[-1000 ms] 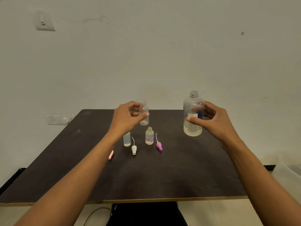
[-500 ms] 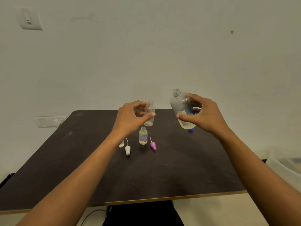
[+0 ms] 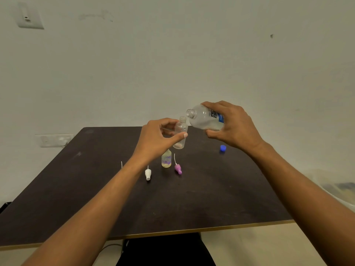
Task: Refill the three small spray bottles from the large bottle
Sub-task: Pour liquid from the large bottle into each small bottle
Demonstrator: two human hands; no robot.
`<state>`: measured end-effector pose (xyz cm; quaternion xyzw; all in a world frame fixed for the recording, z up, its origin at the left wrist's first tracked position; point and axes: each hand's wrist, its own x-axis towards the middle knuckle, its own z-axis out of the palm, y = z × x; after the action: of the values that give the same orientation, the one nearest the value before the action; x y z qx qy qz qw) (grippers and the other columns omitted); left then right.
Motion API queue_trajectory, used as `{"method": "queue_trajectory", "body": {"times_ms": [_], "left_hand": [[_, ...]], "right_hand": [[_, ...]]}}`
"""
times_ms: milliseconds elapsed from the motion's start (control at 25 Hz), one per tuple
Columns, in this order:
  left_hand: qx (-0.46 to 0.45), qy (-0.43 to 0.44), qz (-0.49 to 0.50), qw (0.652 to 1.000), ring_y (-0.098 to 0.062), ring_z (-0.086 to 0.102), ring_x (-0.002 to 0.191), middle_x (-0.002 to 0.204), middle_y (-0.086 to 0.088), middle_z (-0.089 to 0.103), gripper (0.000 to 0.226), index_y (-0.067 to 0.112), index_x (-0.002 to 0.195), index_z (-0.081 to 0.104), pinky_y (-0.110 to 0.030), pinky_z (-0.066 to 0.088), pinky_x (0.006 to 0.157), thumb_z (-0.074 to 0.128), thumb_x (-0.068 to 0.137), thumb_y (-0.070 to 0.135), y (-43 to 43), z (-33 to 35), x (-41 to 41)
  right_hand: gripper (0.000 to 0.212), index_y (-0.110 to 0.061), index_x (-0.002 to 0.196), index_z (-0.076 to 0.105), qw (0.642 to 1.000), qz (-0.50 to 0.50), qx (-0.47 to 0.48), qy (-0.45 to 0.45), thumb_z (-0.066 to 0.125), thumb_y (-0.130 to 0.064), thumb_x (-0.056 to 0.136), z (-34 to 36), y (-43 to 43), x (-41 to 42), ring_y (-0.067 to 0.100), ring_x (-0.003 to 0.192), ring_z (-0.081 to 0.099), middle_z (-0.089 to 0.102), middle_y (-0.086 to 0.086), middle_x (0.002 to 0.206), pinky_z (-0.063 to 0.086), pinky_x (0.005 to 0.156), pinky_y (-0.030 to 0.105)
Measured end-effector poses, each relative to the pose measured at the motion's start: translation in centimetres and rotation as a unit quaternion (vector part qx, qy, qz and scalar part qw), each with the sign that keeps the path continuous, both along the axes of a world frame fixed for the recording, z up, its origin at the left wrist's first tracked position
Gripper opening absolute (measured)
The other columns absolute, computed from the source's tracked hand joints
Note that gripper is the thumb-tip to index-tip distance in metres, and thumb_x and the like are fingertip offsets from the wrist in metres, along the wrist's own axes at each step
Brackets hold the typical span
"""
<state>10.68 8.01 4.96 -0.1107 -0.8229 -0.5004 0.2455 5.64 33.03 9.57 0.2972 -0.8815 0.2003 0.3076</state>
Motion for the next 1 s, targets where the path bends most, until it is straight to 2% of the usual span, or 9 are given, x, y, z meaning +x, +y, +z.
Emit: {"method": "queue_trajectory", "body": {"times_ms": [440, 720, 1000], "left_hand": [[0.001, -0.014, -0.001, 1.0, 0.006, 0.074, 0.09, 0.101, 0.019, 0.079, 0.043, 0.032, 0.116, 0.078, -0.011, 0.057, 0.078, 0.092, 0.078, 0.044, -0.34, -0.78, 0.08], [0.007, -0.017, 0.003, 1.0, 0.004, 0.075, 0.088, 0.099, 0.018, 0.079, 0.042, 0.032, 0.114, 0.079, -0.019, 0.06, 0.083, 0.093, 0.076, 0.042, -0.42, -0.98, 0.14], [0.006, -0.015, 0.005, 1.0, 0.006, 0.075, 0.088, 0.098, 0.019, 0.079, 0.042, 0.032, 0.114, 0.079, -0.015, 0.058, 0.08, 0.093, 0.076, 0.042, -0.4, -0.95, 0.14]], "right_hand": [[0.076, -0.041, 0.148, 0.053, 0.998, -0.011, 0.054, 0.026, 0.078, -0.032, 0.077, -0.16, -0.35, -0.12, 0.013, 0.113, 0.06, 0.062, -0.012, 0.132, 0.06, 0.08, 0.039], [0.076, -0.043, 0.148, 0.053, 0.996, -0.017, 0.075, 0.039, 0.076, -0.029, 0.077, 0.23, -0.5, -0.27, 0.014, 0.115, 0.059, 0.061, -0.012, 0.133, 0.055, 0.076, 0.033], [0.076, -0.041, 0.15, 0.053, 0.995, -0.02, 0.082, 0.045, 0.078, -0.029, 0.079, 0.45, -0.59, -0.3, 0.015, 0.115, 0.058, 0.061, -0.01, 0.134, 0.055, 0.079, 0.033]]}}
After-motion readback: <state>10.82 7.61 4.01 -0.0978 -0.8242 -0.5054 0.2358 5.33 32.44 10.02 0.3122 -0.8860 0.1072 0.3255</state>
